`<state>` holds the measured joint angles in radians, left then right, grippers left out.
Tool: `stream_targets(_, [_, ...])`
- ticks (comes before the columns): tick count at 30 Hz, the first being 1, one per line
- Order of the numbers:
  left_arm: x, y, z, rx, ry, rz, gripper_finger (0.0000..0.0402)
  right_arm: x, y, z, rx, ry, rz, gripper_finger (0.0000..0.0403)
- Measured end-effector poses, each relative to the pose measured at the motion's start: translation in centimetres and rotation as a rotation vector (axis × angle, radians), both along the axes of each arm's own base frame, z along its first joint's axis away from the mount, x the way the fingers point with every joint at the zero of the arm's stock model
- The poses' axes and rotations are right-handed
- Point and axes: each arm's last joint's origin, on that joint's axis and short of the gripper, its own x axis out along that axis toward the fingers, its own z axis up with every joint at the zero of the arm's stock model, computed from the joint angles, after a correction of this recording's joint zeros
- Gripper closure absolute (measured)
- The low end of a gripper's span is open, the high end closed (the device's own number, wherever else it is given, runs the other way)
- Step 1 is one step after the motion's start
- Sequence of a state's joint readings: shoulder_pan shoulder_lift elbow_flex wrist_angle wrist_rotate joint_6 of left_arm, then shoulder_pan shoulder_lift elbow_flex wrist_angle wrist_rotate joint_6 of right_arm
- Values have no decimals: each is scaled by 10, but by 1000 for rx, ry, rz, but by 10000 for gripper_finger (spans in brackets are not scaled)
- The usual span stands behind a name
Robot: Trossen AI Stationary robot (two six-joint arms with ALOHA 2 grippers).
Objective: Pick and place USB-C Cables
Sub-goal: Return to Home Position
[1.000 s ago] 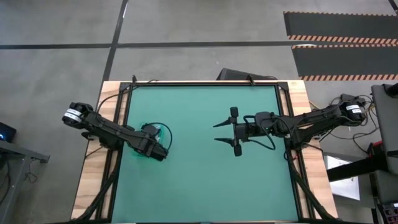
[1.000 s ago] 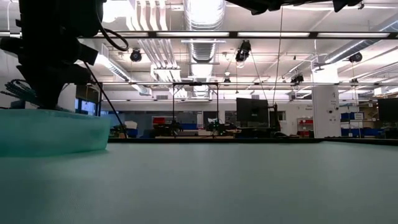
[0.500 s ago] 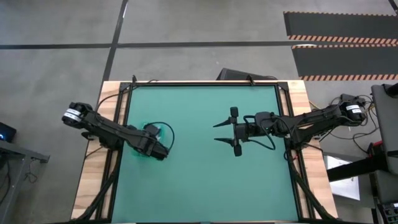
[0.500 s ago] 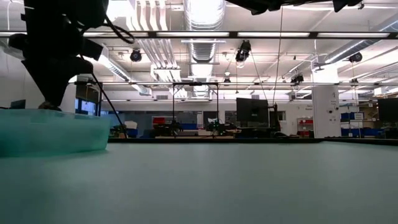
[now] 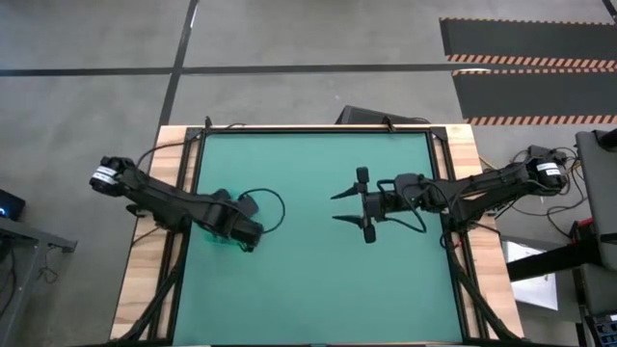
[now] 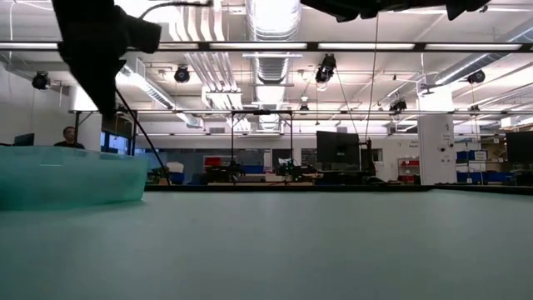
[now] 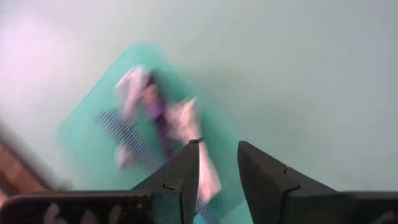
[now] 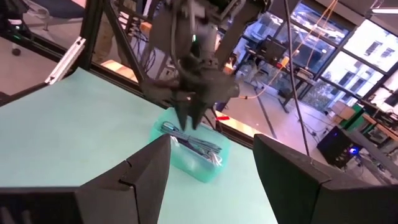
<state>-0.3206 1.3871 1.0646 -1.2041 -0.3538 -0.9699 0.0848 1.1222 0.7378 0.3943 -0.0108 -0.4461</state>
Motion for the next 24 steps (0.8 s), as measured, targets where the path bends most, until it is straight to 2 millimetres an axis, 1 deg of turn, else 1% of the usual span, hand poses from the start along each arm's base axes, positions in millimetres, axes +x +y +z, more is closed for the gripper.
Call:
stream_targets(5, [9, -4, 8, -42, -162, -249, 332, -1, -5, -3, 0, 9, -17, 182])
stream_targets(9, [10, -6, 18, -77, -289, -450, 357, -1, -8, -4, 4, 8, -24, 182])
stream_targets(12, [7, -6, 25, -61, -353, -556, 379, -1, -9, -5, 11, 10, 2, 182])
stream_targets(14, [2, -4, 31, -44, -405, -594, 393, -1, -9, -5, 12, 8, 9, 182])
stream_targets(17, [-7, 0, 35, -32, -485, -613, 399, -1, -9, -5, 12, 9, 11, 182])
stream_targets(21, [-23, 6, 33, -31, -571, -609, 398, -1, -9, -6, 6, 12, 10, 182])
stream_targets(24, [-37, 11, 28, -34, -627, -600, 398, -1, -11, -7, 4, 16, 5, 182])
